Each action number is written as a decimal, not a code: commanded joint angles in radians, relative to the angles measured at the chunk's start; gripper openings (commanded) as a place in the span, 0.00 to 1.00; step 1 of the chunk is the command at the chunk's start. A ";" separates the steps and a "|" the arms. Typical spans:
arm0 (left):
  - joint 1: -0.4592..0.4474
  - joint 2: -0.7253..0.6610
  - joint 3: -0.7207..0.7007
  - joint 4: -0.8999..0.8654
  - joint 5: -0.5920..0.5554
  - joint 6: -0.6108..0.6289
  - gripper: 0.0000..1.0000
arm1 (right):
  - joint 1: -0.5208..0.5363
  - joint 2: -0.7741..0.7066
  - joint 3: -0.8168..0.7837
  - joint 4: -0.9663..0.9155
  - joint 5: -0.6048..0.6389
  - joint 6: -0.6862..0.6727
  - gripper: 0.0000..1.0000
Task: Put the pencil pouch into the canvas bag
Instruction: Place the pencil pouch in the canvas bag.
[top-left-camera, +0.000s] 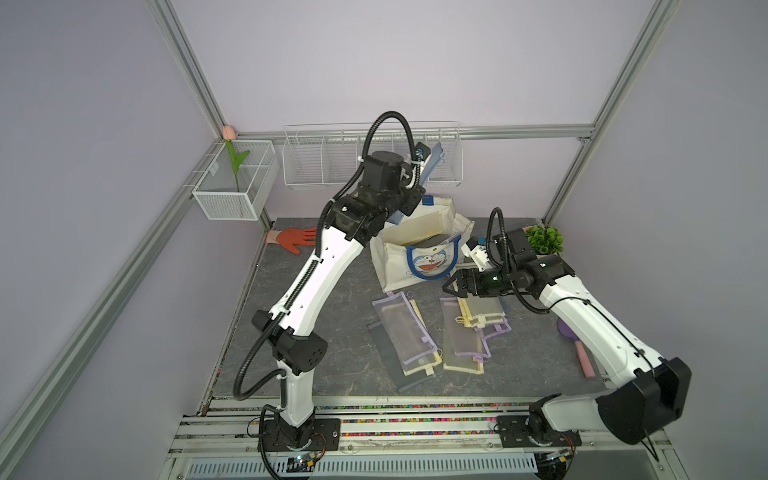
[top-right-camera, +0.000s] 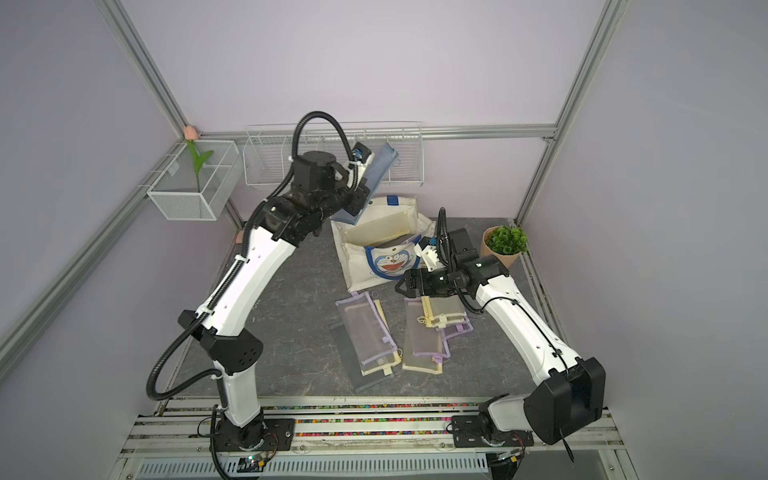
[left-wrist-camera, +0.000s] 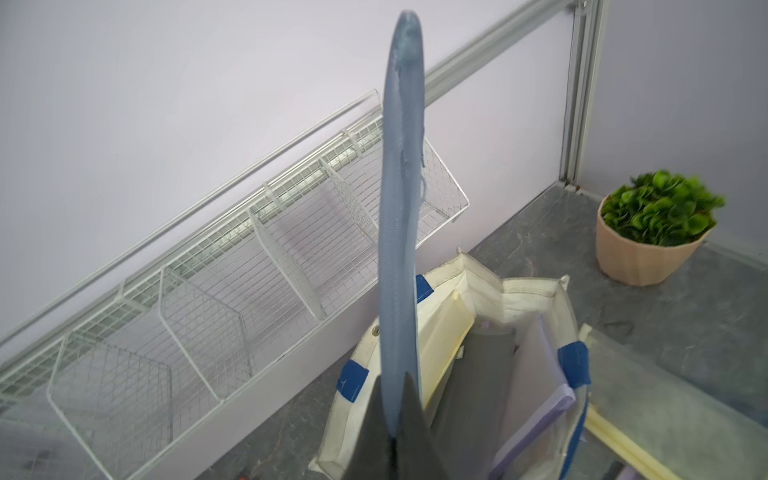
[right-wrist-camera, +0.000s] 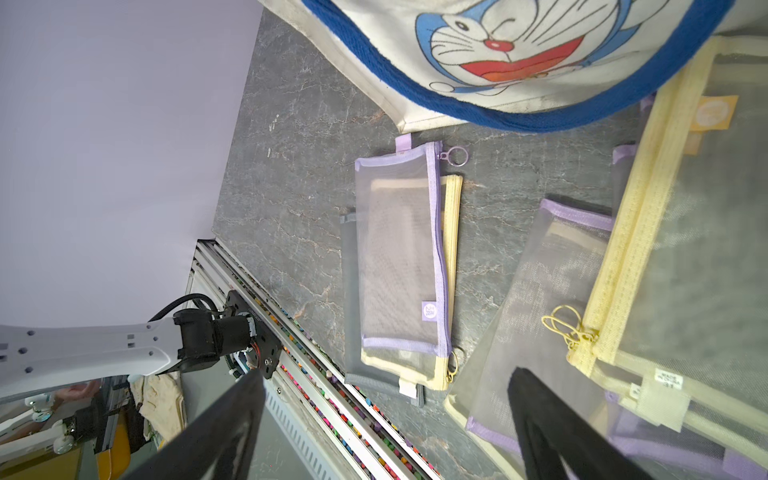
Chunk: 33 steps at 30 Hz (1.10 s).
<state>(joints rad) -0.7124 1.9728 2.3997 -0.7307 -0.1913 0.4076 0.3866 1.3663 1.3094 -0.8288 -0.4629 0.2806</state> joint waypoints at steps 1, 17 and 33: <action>-0.005 0.073 0.016 0.034 -0.140 0.190 0.00 | -0.021 -0.038 -0.025 -0.023 0.006 0.000 0.93; -0.003 0.130 -0.247 0.159 -0.102 0.237 0.00 | -0.060 -0.035 -0.050 -0.008 -0.006 0.007 0.94; -0.007 0.085 -0.376 0.180 -0.017 0.219 0.00 | -0.067 -0.033 -0.067 0.011 -0.019 0.011 0.94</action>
<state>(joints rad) -0.7185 2.0930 2.0480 -0.5617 -0.2390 0.6216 0.3264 1.3407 1.2560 -0.8371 -0.4644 0.2852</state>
